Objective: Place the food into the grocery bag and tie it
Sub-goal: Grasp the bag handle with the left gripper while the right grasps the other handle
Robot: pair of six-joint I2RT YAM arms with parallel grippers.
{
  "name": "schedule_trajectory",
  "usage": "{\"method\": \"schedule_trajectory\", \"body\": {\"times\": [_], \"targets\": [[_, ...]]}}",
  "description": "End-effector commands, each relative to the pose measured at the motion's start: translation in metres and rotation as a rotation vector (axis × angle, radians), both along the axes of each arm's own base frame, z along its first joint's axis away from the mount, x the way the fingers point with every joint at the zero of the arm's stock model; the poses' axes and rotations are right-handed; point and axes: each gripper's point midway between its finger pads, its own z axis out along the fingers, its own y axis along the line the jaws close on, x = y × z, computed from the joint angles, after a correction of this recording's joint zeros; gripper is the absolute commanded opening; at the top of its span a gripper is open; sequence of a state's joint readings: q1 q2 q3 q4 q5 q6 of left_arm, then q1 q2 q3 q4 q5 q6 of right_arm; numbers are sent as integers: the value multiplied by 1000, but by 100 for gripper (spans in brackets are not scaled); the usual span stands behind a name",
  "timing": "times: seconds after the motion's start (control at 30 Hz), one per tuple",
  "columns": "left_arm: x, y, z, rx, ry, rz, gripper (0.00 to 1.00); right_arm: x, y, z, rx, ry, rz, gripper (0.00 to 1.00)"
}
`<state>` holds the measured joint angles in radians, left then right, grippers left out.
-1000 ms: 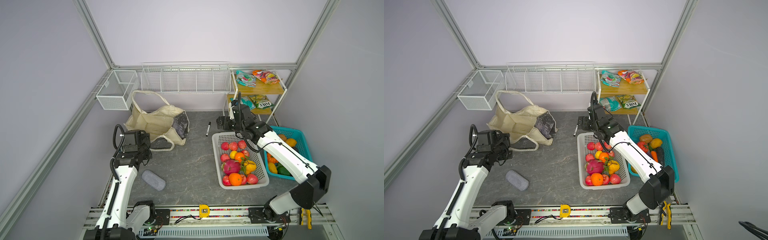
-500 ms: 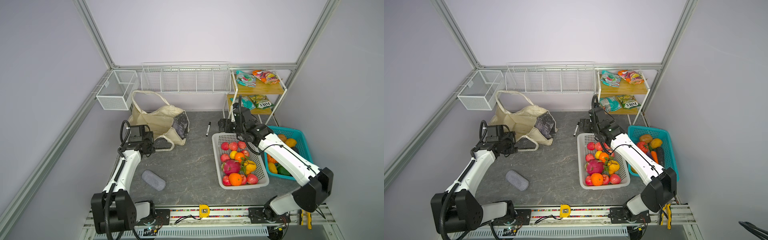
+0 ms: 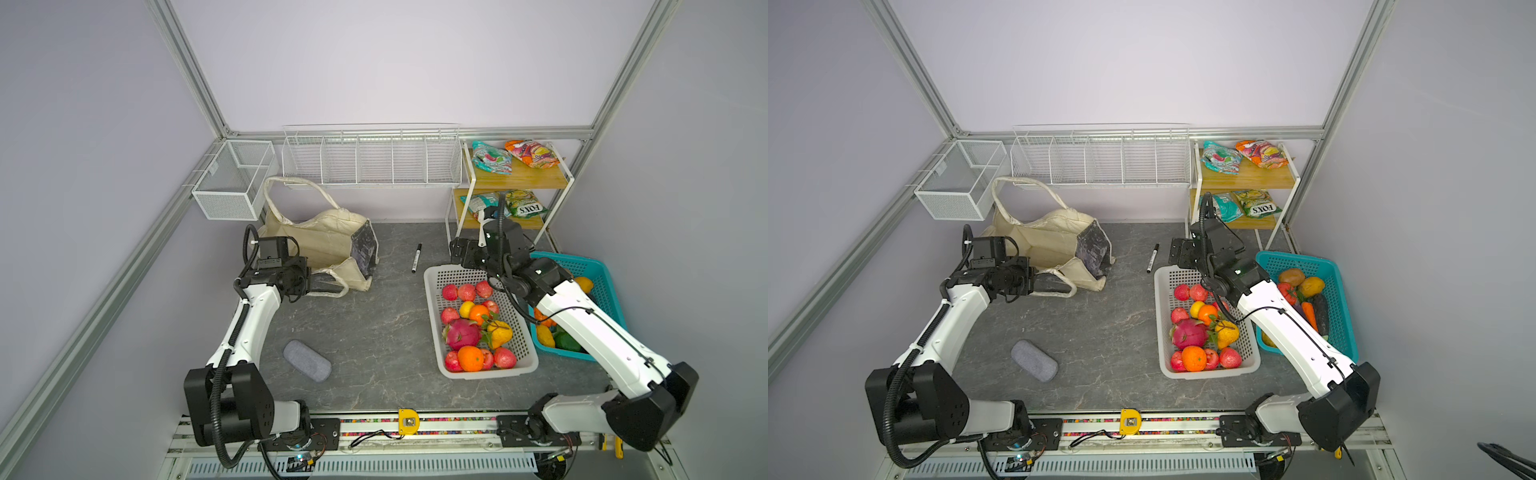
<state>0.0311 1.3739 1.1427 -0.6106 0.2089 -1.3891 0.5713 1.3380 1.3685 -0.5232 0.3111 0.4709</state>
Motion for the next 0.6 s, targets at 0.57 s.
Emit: {"method": "schedule_trajectory", "body": {"times": [0.57], "targets": [[-81,-88,38,148,46,-737,0,-2,43,7,-117,63,265,99]]}}
